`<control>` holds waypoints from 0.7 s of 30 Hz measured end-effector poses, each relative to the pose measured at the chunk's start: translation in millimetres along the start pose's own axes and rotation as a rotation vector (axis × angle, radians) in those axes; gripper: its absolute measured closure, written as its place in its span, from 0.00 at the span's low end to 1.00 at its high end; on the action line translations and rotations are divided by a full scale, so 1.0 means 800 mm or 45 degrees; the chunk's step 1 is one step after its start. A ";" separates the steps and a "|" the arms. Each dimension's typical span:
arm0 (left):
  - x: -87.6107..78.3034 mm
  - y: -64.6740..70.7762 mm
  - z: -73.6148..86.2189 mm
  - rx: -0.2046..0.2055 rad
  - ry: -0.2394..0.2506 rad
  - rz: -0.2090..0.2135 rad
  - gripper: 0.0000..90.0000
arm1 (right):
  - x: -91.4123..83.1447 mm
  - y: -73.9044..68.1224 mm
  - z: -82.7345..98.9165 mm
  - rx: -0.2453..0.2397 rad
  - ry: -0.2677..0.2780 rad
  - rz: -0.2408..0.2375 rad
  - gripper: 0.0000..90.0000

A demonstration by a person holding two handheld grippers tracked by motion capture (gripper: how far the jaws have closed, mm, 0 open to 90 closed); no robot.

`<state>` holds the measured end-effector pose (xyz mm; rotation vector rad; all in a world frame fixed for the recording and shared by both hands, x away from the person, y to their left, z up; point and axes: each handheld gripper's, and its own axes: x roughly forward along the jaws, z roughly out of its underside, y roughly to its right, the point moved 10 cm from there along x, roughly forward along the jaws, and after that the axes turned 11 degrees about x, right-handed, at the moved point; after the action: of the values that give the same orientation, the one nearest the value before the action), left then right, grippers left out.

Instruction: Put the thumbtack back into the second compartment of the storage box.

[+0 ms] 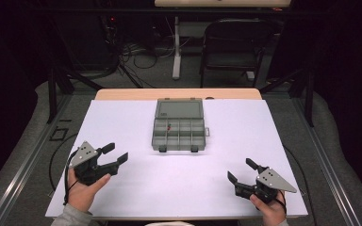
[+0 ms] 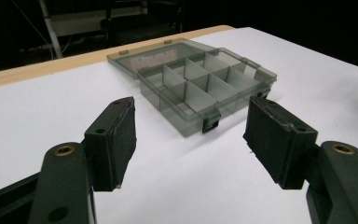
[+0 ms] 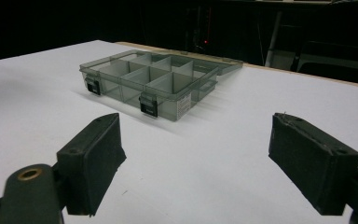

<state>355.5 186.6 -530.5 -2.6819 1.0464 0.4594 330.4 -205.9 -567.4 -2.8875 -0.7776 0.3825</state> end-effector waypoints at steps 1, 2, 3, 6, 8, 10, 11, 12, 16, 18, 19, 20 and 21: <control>-0.001 0.002 0.005 0.000 0.009 0.009 0.37 | 0.000 0.000 0.001 0.003 -0.003 0.000 0.19; -0.001 0.004 0.010 0.000 0.004 0.016 0.37 | 0.000 0.000 0.001 0.001 -0.004 -0.001 0.19; -0.001 0.005 0.015 0.007 0.004 0.013 0.37 | 0.001 -0.001 0.000 -0.001 0.000 -0.001 0.19; 0.001 0.006 0.026 0.041 -0.008 -0.005 0.37 | 0.001 -0.001 0.001 -0.002 -0.005 -0.003 0.19; 0.006 0.005 0.032 0.068 -0.019 -0.017 0.39 | 0.002 0.000 0.002 -0.011 -0.012 0.000 0.19; 0.010 0.002 0.037 0.062 -0.039 -0.026 0.39 | 0.002 0.000 0.002 -0.011 -0.012 0.000 0.19; 0.011 0.001 0.039 0.056 -0.045 -0.025 0.39 | 0.002 0.000 0.002 -0.012 -0.012 0.000 0.19; 0.012 0.000 0.039 0.044 -0.037 -0.024 0.39 | 0.002 0.000 0.002 -0.016 -0.013 0.001 0.19; 0.014 -0.004 0.047 0.025 -0.034 -0.029 0.39 | 0.003 0.000 0.003 -0.019 -0.016 -0.001 0.19; 0.015 -0.006 0.051 0.010 -0.040 -0.025 0.38 | 0.003 0.000 0.004 -0.021 -0.021 0.003 0.19; 0.015 -0.006 0.053 0.007 -0.044 -0.023 0.38 | 0.003 0.000 0.004 -0.021 -0.021 0.003 0.19; 0.015 -0.006 0.055 0.006 -0.050 -0.022 0.38 | 0.003 0.000 0.003 -0.024 -0.022 0.003 0.19; 0.014 -0.007 0.057 0.004 -0.051 -0.023 0.38 | 0.003 0.000 0.004 -0.023 -0.024 0.004 0.19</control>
<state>358.0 197.9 -576.2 -2.6657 1.0105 0.5059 331.7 -204.7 -570.8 -2.9061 -0.7832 0.4057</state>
